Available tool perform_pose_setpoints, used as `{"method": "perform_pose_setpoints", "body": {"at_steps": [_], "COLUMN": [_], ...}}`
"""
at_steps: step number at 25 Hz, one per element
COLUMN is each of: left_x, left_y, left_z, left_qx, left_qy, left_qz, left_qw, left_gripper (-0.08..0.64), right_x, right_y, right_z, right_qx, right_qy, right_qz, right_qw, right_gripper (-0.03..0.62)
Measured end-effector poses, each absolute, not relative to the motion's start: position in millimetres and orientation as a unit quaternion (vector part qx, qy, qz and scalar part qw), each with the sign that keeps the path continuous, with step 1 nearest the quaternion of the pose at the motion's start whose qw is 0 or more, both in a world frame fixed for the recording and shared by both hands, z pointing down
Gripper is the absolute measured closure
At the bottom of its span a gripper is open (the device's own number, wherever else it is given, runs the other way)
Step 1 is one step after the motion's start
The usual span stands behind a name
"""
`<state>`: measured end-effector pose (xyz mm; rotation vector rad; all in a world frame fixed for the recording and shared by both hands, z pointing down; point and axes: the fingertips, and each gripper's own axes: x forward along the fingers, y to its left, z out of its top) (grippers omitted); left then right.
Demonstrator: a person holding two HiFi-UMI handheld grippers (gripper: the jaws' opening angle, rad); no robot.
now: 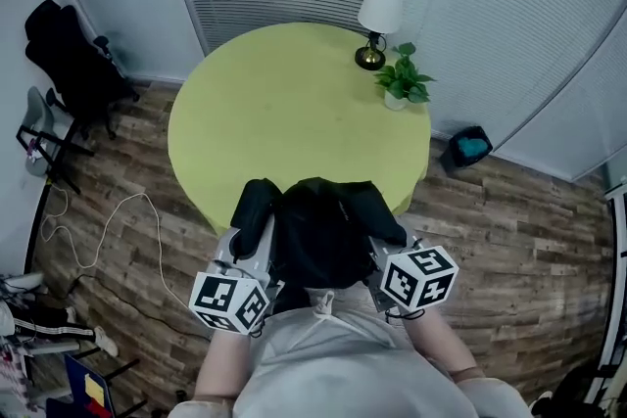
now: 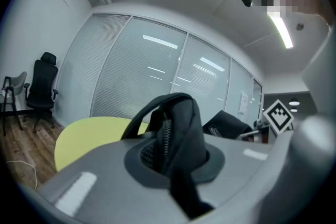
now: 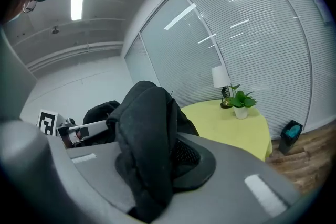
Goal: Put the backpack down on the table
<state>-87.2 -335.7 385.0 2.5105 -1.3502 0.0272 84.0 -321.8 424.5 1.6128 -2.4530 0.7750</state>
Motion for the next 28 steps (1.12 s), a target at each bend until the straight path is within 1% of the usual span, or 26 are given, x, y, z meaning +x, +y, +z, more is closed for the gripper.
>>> {"method": "perform_pose_setpoints", "body": {"at_steps": [6,13,20,28], "left_x": [-118.4,-152.6,-155.1,-143.4], "left_y": [-432.5,-516.8,-580.9,-636.8], "left_z": [387.4,404.6,437.6,461.7], "left_qx": [0.883,0.885,0.874,0.850], "left_qy": [-0.445,-0.437,-0.447,-0.481], "left_qz": [0.009,0.014,0.028,0.046], "left_qw": [0.150,0.164,0.189,0.209], "left_gripper": [0.528,0.528,0.528,0.528], "right_x": [59.8,30.7,30.1,46.7], "right_y": [-412.0,-491.8,-555.0,-624.1], "right_z": [428.2,444.7,475.0,498.1], "right_qx": [0.556,0.567,0.561,0.534], "right_qy": [-0.787,-0.778,-0.775,-0.785], "right_qz": [0.264,0.266,0.282,0.299], "right_qw": [0.040,0.045,0.070,0.093], "right_gripper": [0.565,0.565,0.564,0.563]}}
